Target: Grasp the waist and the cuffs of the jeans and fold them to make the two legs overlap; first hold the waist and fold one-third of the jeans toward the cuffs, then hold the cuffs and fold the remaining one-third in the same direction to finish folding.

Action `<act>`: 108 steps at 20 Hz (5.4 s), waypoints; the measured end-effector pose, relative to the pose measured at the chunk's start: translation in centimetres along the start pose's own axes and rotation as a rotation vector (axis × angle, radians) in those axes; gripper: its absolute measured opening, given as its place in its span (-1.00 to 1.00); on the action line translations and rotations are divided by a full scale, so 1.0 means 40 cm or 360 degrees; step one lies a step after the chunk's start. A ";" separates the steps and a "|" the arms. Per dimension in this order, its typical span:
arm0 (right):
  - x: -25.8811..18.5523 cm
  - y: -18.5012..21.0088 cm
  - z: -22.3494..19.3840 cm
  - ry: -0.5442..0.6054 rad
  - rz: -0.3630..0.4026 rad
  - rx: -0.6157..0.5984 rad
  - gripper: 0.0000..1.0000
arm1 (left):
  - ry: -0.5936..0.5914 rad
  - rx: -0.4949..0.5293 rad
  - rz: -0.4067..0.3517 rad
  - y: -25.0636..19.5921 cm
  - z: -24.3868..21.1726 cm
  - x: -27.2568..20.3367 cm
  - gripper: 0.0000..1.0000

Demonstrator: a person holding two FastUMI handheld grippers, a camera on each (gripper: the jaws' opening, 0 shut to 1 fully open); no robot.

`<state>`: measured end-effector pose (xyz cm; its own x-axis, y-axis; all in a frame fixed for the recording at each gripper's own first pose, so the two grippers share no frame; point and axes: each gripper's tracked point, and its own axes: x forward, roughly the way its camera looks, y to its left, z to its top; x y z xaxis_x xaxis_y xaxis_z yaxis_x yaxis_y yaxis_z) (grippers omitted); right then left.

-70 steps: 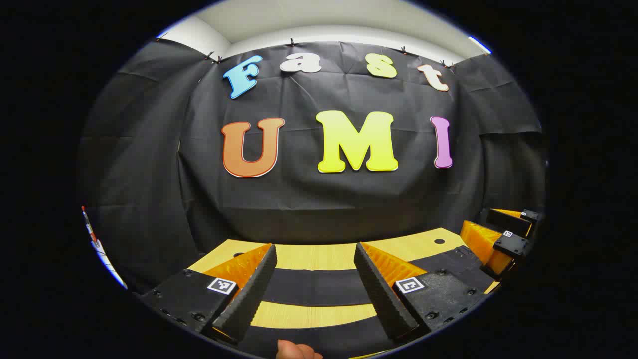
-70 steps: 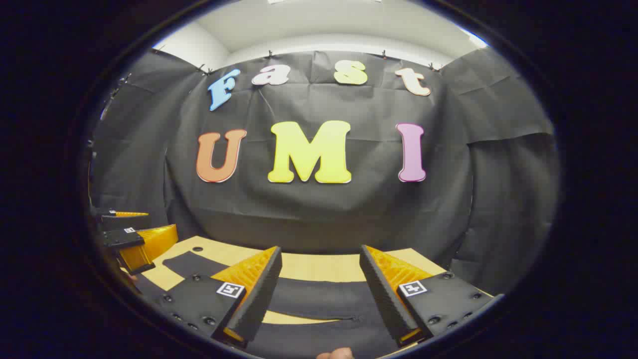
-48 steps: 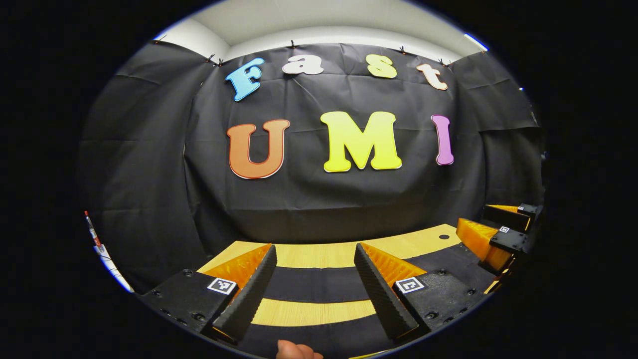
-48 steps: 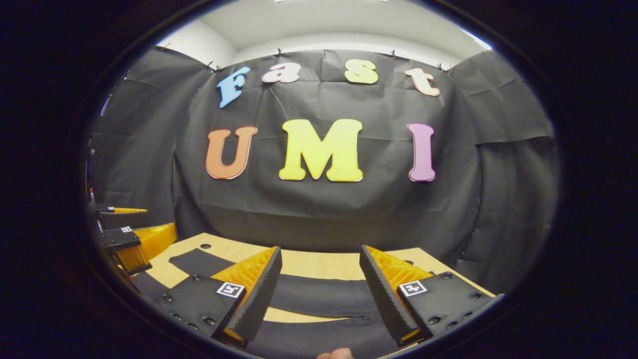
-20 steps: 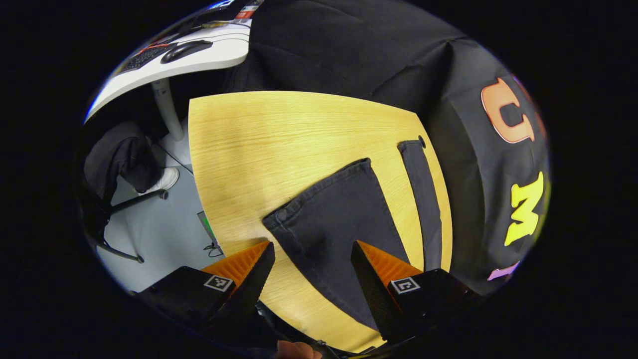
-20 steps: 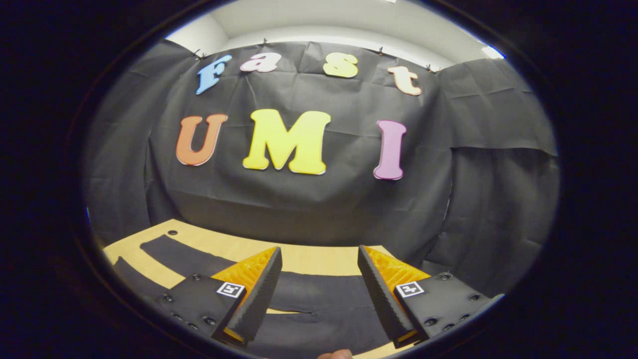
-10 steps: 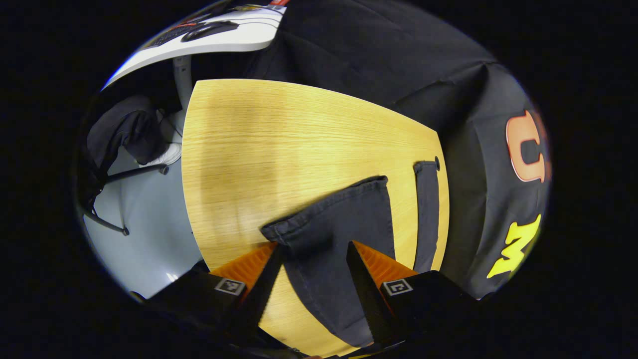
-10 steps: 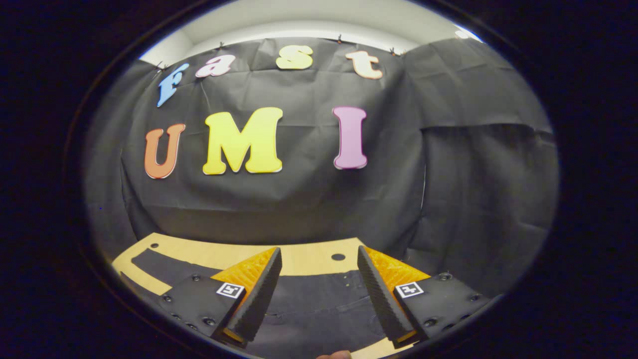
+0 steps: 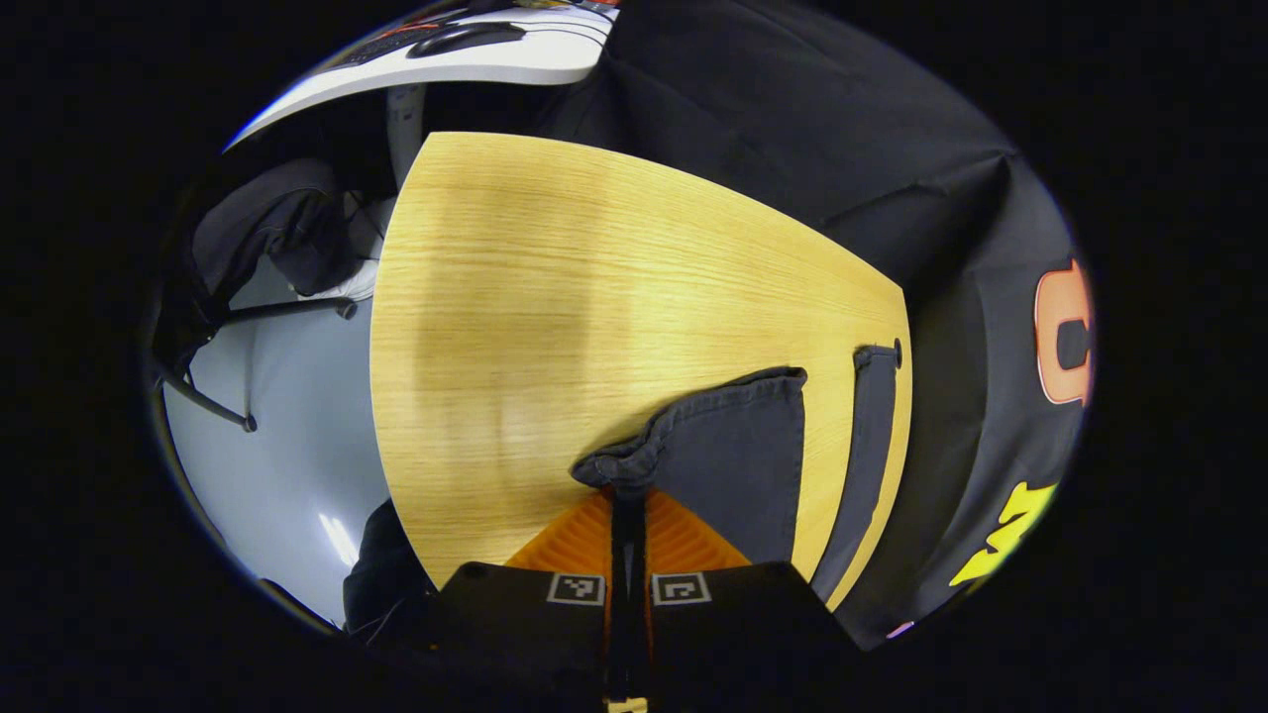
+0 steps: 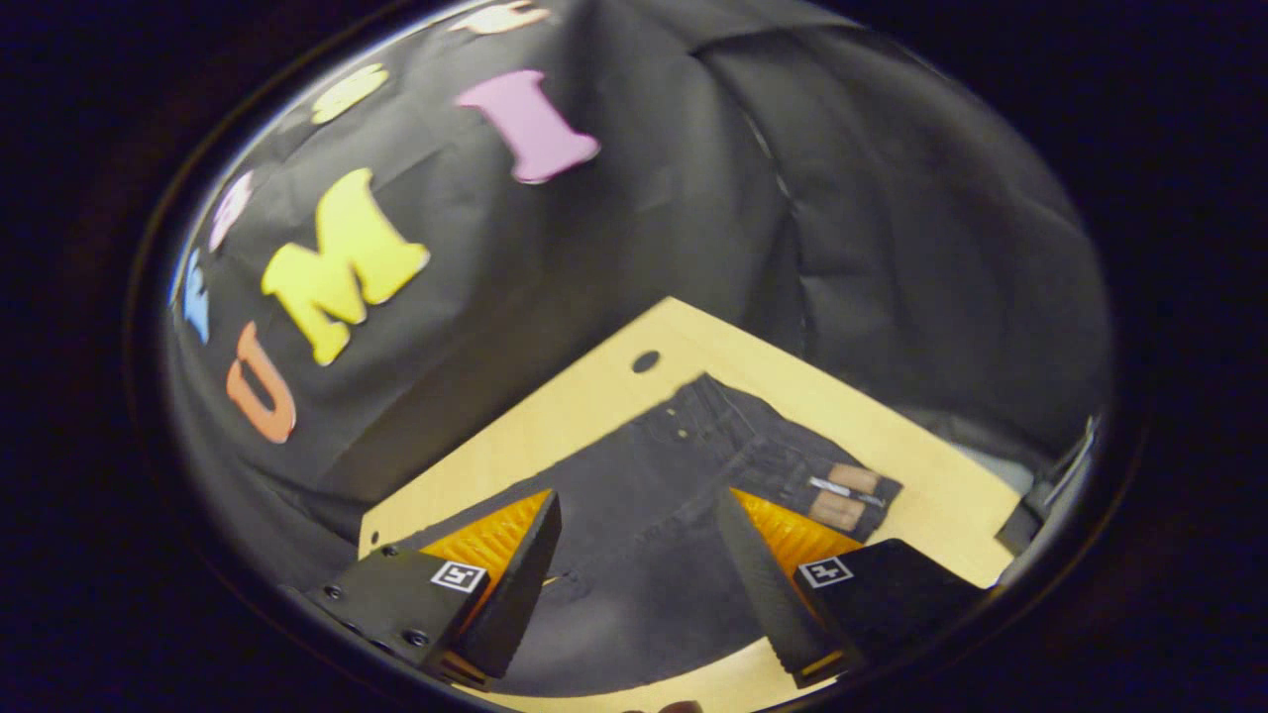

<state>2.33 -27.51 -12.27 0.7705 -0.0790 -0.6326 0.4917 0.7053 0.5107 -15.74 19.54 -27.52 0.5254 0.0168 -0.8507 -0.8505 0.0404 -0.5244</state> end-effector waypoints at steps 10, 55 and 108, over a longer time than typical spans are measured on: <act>0.116 -0.349 -0.083 0.0489 -0.0590 0.0333 0.96 | -0.0041 -0.0026 0.0064 0.000 0.002 -0.002 -0.94; 0.513 0.177 0.291 0.0180 0.0431 0.0866 -0.98 | -0.0069 -0.0222 -0.0435 -0.936 0.120 0.291 -0.94; 0.509 -0.032 0.065 0.0126 0.0071 0.0752 0.75 | -0.1259 0.2177 -0.1253 -1.003 -0.369 -0.487 0.97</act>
<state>18.42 -31.83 -24.29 0.7706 0.0111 -0.6372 0.6037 0.3079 0.7354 7.80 2.87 9.56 1.0000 0.0015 0.0027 -0.0014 1.0000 -0.0083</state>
